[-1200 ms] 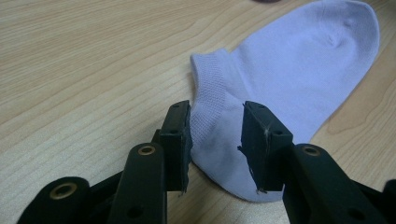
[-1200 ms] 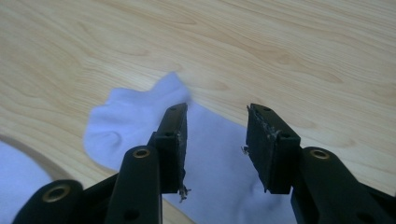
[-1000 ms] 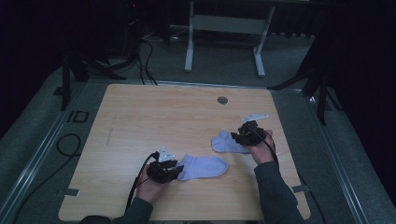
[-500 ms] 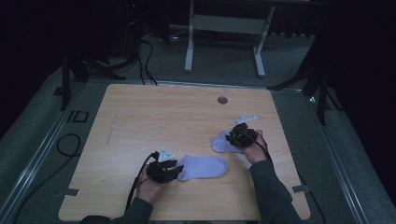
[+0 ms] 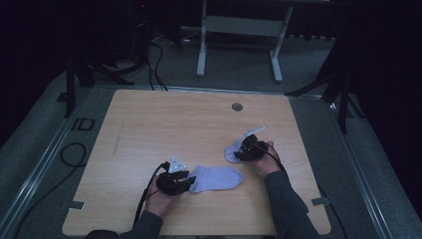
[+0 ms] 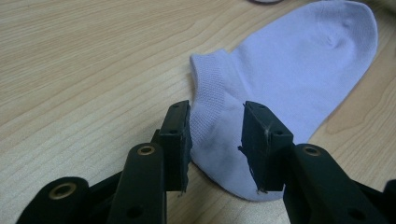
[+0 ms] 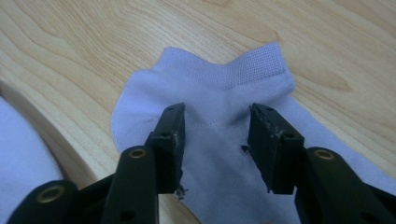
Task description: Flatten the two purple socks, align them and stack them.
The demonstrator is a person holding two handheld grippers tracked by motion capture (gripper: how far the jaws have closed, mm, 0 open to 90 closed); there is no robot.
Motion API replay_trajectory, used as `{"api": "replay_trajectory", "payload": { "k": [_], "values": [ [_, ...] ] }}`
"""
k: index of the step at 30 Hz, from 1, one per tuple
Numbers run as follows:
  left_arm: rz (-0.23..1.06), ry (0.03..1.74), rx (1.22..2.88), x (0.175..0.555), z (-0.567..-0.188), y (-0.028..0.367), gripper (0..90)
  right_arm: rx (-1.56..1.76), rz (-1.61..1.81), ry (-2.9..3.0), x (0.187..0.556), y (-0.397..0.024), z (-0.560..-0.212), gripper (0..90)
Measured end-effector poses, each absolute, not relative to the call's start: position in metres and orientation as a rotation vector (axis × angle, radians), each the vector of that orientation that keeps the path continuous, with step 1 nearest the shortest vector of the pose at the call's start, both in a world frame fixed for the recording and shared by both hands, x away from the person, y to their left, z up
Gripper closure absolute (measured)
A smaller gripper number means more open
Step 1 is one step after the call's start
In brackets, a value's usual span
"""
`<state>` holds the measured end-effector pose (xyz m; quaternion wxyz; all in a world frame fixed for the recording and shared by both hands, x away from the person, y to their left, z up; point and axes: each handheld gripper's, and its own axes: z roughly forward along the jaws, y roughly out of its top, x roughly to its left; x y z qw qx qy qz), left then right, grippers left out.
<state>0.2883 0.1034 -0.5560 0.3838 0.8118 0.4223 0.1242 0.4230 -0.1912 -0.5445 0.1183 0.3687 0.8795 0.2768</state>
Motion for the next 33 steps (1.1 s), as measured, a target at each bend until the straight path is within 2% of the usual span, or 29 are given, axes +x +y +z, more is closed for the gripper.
{"api": "replay_trajectory", "payload": {
  "k": [4, 7, 15, 20, 25, 33],
  "values": [
    [0.316, 1.074, 2.07, 0.288, -0.556, 0.102, 62.1, 1.094, 0.793, 2.573, 0.423, -0.189, -0.544, 53.6],
    [0.317, 1.075, 2.068, 0.288, -0.556, 0.102, 62.0, 1.114, 0.793, 2.552, 0.423, -0.187, -0.544, 57.5],
    [0.306, 1.07, 2.084, 0.289, -0.558, 0.102, 62.0, 1.15, 0.802, 2.515, 0.42, -0.179, -0.544, 83.7],
    [0.307, 1.069, 2.087, 0.289, -0.558, 0.102, 63.3, 1.173, 0.809, 2.502, 0.419, -0.178, -0.544, 85.4],
    [0.329, 1.072, 2.09, 0.29, -0.559, 0.103, 70.3, 1.205, 0.855, 2.484, 0.417, -0.181, -0.542, 85.7],
    [0.356, 1.062, 2.095, 0.292, -0.56, 0.1, 75.1, 1.186, 0.973, 2.417, 0.403, -0.19, -0.516, 85.7]
  ]
}}
